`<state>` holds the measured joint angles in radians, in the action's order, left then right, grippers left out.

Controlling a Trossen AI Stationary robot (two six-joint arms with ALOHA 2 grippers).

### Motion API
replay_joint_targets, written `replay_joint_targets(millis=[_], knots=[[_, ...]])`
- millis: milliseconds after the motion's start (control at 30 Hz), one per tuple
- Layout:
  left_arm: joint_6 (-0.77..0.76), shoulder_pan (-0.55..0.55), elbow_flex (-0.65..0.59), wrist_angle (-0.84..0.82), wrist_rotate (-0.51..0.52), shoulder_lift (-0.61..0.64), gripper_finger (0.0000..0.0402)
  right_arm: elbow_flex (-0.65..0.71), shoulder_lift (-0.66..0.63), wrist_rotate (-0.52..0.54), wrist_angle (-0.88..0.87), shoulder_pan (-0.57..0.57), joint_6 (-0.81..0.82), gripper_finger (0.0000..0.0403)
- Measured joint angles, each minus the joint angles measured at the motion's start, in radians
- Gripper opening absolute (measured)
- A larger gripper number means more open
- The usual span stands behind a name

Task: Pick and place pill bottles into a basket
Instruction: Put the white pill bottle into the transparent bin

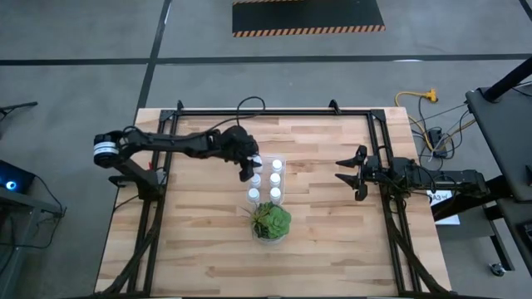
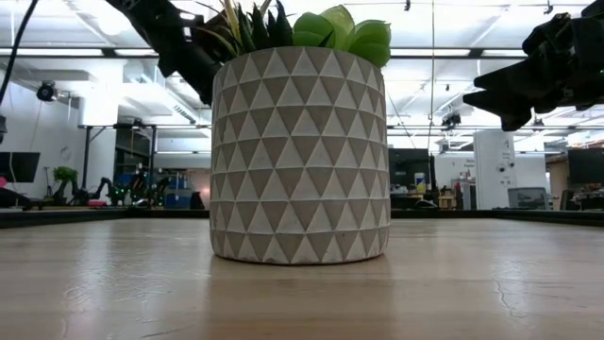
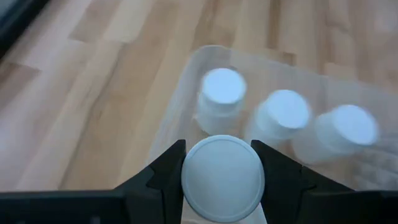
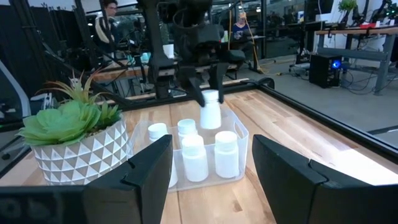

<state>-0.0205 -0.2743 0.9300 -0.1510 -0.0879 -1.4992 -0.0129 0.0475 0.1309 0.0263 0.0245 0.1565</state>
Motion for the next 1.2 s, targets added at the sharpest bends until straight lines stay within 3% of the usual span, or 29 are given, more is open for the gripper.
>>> replay_joint_targets(millis=[133, 767, 1200], knots=[[0.001, 0.0, -0.008, 0.005, 0.042, -0.006, 0.0139, 0.0, 0.0, 0.0, 0.0, 0.0, 0.0, 0.021], [0.0, 0.002, -0.033, 0.032, 0.056, -0.007, 0.0139, 0.0, 0.0, 0.0, 0.0, 0.0, 0.0, 0.021], [-0.003, 0.002, -0.051, 0.045, 0.07, -0.007, 0.0162, 0.0, 0.0, 0.0, 0.0, 0.0, 0.0, 0.021]])
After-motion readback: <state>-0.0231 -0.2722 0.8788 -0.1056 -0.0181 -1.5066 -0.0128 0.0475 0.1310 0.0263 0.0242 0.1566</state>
